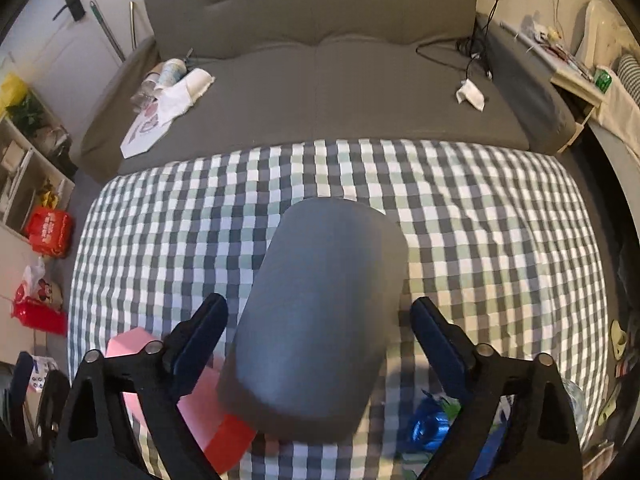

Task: Flip cup upside down
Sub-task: 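Reach the right gripper to the grey cup and grasp its body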

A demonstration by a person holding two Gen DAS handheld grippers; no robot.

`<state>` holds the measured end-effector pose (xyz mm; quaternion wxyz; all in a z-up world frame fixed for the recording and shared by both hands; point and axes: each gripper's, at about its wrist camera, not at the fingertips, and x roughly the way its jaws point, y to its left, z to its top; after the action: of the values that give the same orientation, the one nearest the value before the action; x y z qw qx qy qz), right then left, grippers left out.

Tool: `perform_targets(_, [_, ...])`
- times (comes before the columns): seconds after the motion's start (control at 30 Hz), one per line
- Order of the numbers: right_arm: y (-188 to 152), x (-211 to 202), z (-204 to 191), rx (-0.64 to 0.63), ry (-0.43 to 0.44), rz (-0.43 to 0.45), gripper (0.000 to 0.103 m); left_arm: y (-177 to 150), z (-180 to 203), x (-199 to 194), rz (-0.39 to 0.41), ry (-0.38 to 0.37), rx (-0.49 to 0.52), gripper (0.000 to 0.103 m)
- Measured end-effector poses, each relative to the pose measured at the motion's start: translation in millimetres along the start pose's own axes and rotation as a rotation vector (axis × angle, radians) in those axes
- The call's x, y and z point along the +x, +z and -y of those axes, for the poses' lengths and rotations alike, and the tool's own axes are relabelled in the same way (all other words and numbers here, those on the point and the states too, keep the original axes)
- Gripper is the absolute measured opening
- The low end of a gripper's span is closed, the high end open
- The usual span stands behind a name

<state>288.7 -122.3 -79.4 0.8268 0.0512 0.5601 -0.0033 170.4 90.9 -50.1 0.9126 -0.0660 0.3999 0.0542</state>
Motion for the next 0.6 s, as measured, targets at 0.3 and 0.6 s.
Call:
perform_targets(0.3, [2,4,13,0.048,0.067,-0.015,0.079,0,0,-3,0.009,0.001,-0.002,0.103])
perform_targets(0.6, [-12,-53,15,0.027,0.106,0.084,0.078,-4,9,-19,0.047,-0.001,0.001,0.103])
